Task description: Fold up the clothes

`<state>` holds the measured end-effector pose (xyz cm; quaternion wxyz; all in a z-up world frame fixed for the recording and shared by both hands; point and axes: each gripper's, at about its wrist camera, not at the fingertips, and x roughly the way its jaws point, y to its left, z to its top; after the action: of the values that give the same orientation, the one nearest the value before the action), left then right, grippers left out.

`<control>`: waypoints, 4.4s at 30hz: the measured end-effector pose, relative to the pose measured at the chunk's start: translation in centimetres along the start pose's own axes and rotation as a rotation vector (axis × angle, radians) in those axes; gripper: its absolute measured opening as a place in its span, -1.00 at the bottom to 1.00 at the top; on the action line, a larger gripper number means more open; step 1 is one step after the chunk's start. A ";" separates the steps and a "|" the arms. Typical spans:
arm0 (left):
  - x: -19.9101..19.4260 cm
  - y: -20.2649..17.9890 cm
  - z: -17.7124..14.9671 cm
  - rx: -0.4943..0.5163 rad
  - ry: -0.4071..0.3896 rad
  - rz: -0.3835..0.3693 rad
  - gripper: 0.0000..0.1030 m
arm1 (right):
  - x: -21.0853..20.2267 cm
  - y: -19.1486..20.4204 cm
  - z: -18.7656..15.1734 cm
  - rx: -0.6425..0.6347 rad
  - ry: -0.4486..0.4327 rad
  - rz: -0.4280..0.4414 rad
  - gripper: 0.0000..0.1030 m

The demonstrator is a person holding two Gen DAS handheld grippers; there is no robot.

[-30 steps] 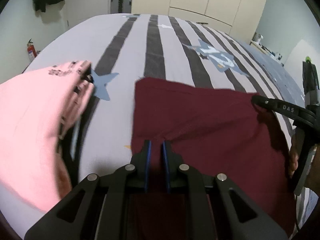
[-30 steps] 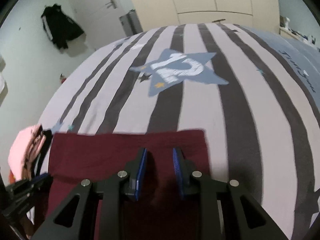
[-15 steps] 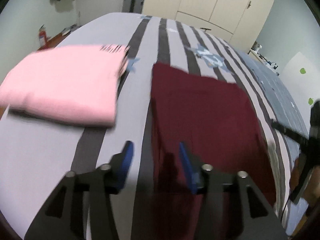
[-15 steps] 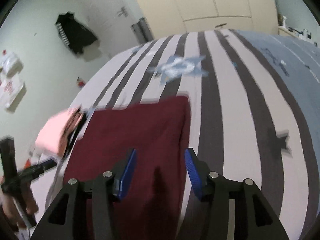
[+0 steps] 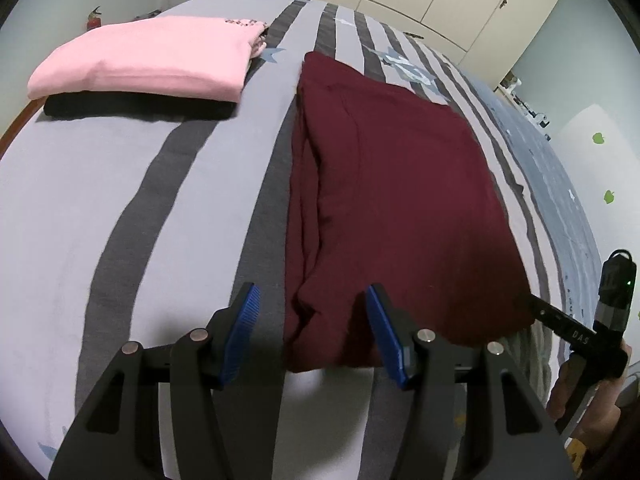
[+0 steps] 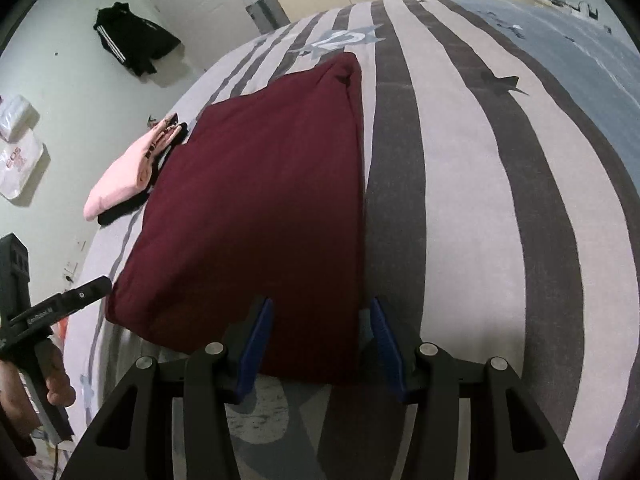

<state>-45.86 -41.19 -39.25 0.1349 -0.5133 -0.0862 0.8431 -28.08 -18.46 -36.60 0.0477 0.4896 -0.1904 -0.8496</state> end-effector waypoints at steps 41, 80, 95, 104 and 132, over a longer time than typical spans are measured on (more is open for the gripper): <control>-6.6 -2.6 -10.9 0.090 0.107 0.087 -0.69 | -5.2 2.8 -7.9 -0.017 0.116 0.025 -0.80; 6.1 -1.9 17.1 0.118 0.033 0.120 -0.95 | 5.4 2.0 18.2 0.030 -0.011 -0.028 -0.89; 3.4 0.7 17.5 0.041 -0.101 -0.031 -0.96 | 5.8 1.0 19.2 0.002 -0.086 0.012 -0.67; 2.9 0.2 12.1 0.155 -0.037 -0.038 0.22 | 4.8 1.2 13.4 -0.073 -0.052 0.027 -0.17; 5.9 -0.5 15.4 0.170 0.019 -0.020 -0.70 | 9.6 0.4 17.2 0.015 -0.077 -0.013 -0.81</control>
<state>-62.00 -38.95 -37.00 0.1870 -0.5072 -0.0182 0.8411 -47.73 -16.60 -36.56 0.0314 0.4582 -0.1952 -0.8666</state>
